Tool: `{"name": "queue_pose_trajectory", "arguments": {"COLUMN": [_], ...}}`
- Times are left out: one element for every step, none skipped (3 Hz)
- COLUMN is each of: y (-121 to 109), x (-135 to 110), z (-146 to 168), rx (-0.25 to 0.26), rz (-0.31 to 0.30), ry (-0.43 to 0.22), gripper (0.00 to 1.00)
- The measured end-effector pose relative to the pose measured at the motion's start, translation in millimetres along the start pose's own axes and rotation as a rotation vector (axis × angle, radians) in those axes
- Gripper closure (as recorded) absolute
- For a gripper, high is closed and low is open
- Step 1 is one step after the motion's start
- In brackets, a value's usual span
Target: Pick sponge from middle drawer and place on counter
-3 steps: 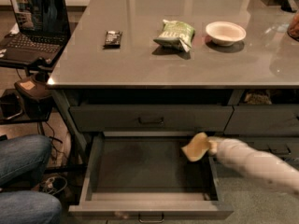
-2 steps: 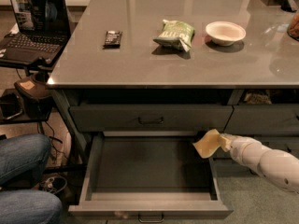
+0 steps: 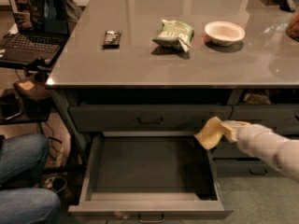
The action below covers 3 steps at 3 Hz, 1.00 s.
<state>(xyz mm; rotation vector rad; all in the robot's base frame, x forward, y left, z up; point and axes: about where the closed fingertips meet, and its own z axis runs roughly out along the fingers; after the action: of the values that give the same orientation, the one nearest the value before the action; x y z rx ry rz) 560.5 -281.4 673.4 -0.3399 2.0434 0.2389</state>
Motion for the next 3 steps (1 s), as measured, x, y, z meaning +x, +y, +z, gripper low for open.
{"name": "queue_pose_trajectory", "arguments": {"y": [4.8, 25.7, 25.8], "x": [-51.6, -63.5, -63.5], "z": [-49.8, -78.3, -78.2], "rx": [-0.067, -0.122, -0.122], "rz": [-0.069, -0.111, -0.11], "ry": [-0.096, -0.118, -0.117], "gripper": [1.0, 1.0, 1.0]}}
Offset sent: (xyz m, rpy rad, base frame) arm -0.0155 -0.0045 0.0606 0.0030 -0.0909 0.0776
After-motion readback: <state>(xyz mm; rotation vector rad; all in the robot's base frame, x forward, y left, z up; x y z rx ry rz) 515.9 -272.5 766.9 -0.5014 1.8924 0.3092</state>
